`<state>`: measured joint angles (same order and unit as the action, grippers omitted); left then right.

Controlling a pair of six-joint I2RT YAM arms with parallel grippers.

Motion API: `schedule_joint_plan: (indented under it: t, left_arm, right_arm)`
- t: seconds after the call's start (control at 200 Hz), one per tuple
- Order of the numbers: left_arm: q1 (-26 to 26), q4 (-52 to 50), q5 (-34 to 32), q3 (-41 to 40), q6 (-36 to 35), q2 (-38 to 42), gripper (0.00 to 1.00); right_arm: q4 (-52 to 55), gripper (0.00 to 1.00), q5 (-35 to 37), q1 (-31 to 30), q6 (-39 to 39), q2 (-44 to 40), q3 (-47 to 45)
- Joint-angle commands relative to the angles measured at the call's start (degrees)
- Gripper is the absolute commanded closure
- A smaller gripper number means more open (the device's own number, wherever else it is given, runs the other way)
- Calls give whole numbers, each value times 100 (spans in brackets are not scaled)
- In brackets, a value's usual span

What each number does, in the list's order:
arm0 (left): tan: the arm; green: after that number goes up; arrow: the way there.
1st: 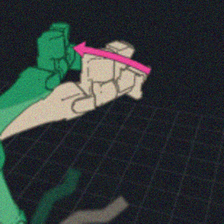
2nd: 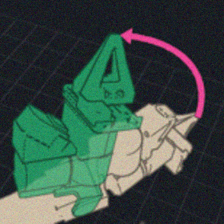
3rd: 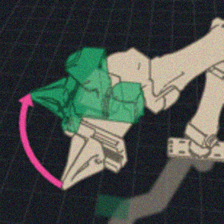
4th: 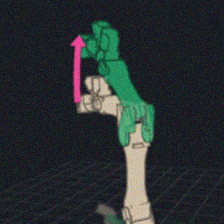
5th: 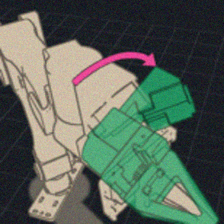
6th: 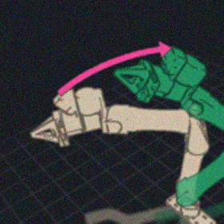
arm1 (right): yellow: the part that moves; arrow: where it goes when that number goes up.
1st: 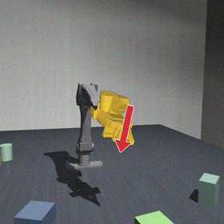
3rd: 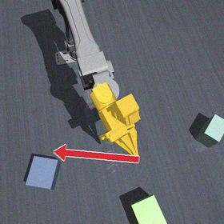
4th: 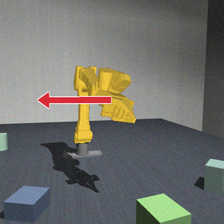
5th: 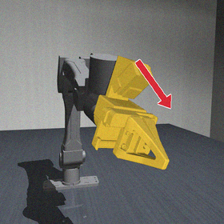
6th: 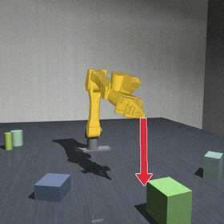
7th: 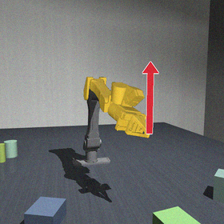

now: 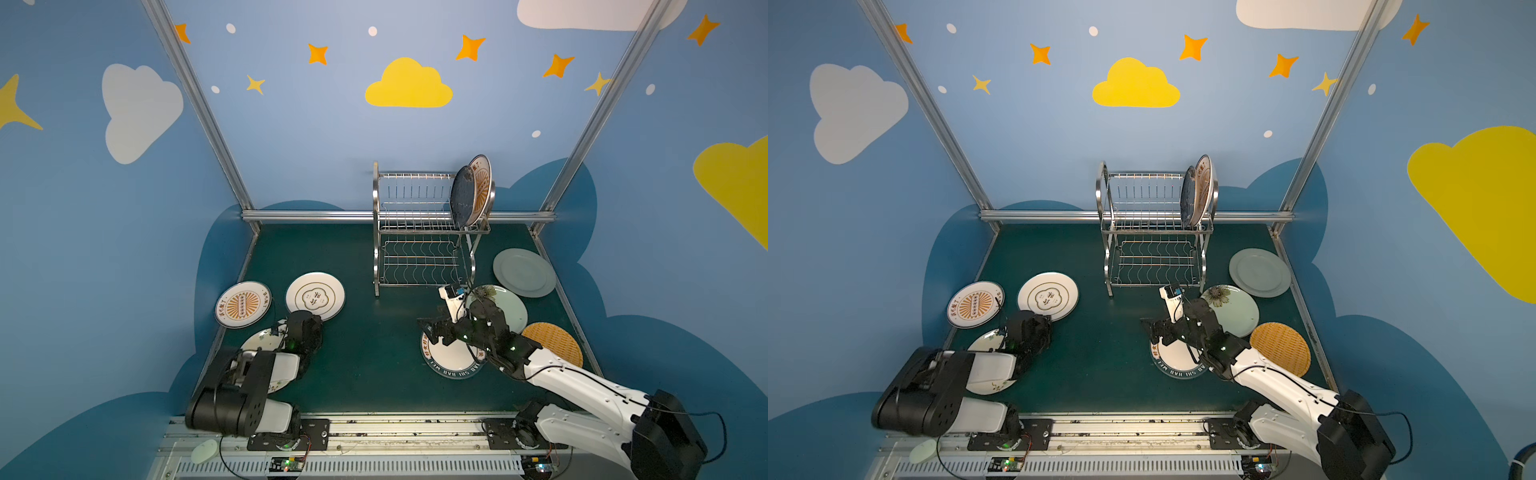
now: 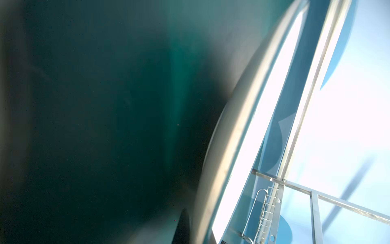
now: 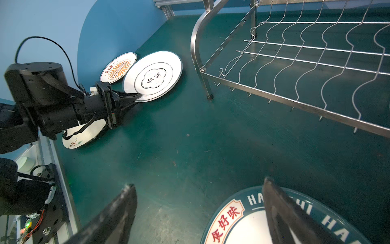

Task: Load plates into a dish rack
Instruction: Pick up the plate from the middle-left of the table, then place the plate on the dish rack.

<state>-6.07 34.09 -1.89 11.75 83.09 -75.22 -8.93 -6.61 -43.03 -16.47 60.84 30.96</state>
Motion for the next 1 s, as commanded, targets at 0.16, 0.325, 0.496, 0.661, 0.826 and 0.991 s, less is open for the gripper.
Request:
schedule_joint_plan:
  t: [0.16, 0.325, 0.496, 0.661, 0.826, 0.991]
  left_arm:
    - [616, -2328, 481, 404, -1238, 2561, 96]
    - [1137, -3232, 1560, 678, -1568, 3477, 96]
    - [1414, -3888, 2619, 1054, -2018, 4055, 96]
    - [1424, -4396, 3762, 1614, -2632, 4007, 96]
    - [1351, -4644, 4899, 2019, -3194, 3712, 96]
    - [877, -4701, 5331, 2318, -3635, 3199, 96]
  right_arm:
    - [56, 9, 28, -60, 18, 86, 242]
    - [71, 9, 44, -73, 12, 104, 261]
    - [179, 9, 72, -72, -28, 102, 314]
    - [612, 9, 357, -57, -257, 139, 518]
    - [864, 9, 382, 46, -472, 68, 687]
    - [1284, 9, 296, 560, -995, -274, 983]
